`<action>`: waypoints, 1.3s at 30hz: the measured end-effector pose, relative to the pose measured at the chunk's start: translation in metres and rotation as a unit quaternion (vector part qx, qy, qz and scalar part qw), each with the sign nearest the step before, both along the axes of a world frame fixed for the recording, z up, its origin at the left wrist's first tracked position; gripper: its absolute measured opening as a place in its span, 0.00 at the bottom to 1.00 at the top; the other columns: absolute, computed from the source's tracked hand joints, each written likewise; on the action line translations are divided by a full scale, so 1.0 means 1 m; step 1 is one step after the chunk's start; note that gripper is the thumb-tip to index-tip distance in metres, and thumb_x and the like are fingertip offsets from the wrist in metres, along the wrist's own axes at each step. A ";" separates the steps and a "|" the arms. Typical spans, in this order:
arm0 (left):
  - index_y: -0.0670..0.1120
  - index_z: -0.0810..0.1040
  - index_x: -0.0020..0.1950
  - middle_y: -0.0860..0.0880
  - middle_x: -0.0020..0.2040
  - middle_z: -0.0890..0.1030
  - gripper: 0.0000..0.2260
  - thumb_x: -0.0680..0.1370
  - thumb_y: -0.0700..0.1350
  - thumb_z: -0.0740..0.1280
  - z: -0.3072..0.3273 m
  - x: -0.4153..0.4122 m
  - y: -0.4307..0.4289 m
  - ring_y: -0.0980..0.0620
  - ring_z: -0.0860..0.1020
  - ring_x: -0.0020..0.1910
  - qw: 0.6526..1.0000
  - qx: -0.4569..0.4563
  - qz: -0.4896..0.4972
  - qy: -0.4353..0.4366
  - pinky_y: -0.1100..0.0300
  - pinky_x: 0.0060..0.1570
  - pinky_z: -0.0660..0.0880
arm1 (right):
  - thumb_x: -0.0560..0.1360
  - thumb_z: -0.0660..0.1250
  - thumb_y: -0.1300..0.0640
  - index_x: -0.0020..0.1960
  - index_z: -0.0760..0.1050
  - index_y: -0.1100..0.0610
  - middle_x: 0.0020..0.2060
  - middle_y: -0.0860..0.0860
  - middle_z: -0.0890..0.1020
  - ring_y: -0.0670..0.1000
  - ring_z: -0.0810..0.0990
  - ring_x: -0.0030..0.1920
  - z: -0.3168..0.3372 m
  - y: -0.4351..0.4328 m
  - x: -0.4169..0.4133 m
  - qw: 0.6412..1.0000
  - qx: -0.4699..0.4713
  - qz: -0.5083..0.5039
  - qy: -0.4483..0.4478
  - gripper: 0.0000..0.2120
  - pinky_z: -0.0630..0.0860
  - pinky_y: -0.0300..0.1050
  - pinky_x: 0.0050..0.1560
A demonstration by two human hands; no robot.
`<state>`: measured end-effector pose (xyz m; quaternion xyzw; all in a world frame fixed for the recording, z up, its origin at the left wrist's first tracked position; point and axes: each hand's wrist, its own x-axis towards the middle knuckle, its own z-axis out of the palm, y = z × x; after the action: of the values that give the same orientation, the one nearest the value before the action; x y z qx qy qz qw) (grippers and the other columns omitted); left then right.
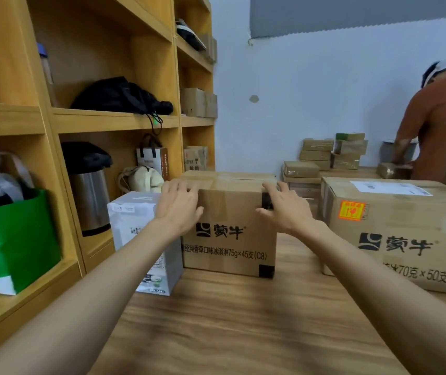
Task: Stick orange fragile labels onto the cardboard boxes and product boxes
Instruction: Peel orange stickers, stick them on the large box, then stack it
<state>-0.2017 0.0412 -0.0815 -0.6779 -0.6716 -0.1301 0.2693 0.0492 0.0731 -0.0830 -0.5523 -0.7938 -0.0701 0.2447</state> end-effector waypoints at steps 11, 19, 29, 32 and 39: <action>0.49 0.64 0.77 0.41 0.69 0.75 0.22 0.83 0.53 0.60 -0.017 0.019 0.020 0.39 0.72 0.69 1.000 -0.009 -0.006 0.018 0.41 0.69 0.65 | 0.79 0.67 0.54 0.65 0.74 0.56 0.60 0.57 0.76 0.61 0.78 0.58 -0.007 0.003 0.025 0.994 0.020 0.012 0.111 0.15 0.74 0.55 0.57; 0.51 0.67 0.76 0.44 0.68 0.73 0.20 0.84 0.51 0.60 -0.017 0.044 -0.009 0.42 0.69 0.69 0.991 0.023 -0.113 -0.064 0.43 0.68 0.66 | 0.77 0.71 0.54 0.64 0.78 0.54 0.60 0.56 0.79 0.58 0.79 0.58 -0.008 -0.035 0.074 0.989 0.041 0.020 0.138 0.16 0.77 0.56 0.58; 0.51 0.72 0.74 0.45 0.71 0.68 0.20 0.83 0.55 0.63 -0.006 0.049 -0.060 0.45 0.69 0.71 0.957 0.065 -0.139 -0.245 0.42 0.65 0.74 | 0.77 0.70 0.49 0.67 0.76 0.50 0.64 0.52 0.77 0.55 0.78 0.60 -0.012 -0.079 0.113 0.986 0.035 0.039 0.156 0.19 0.77 0.56 0.59; 0.53 0.64 0.80 0.44 0.77 0.65 0.27 0.82 0.59 0.62 -0.010 0.045 -0.060 0.41 0.66 0.75 0.931 0.013 -0.091 -0.352 0.39 0.70 0.67 | 0.78 0.68 0.44 0.74 0.67 0.46 0.70 0.51 0.73 0.55 0.77 0.63 -0.015 -0.087 0.114 0.985 -0.009 0.033 0.169 0.27 0.77 0.61 0.60; 0.54 0.67 0.76 0.41 0.72 0.70 0.27 0.79 0.53 0.71 -0.024 0.051 -0.086 0.41 0.68 0.72 0.896 0.009 -0.117 -0.428 0.46 0.67 0.67 | 0.76 0.72 0.48 0.76 0.60 0.46 0.70 0.52 0.75 0.56 0.75 0.68 -0.026 -0.111 0.111 0.960 -0.063 0.066 0.263 0.33 0.75 0.63 0.64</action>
<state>-0.1506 -0.0445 -0.1051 -0.6277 -0.6365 -0.4447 -0.0554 0.1601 -0.0377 -0.1089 -0.5118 -0.7389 0.1442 0.4139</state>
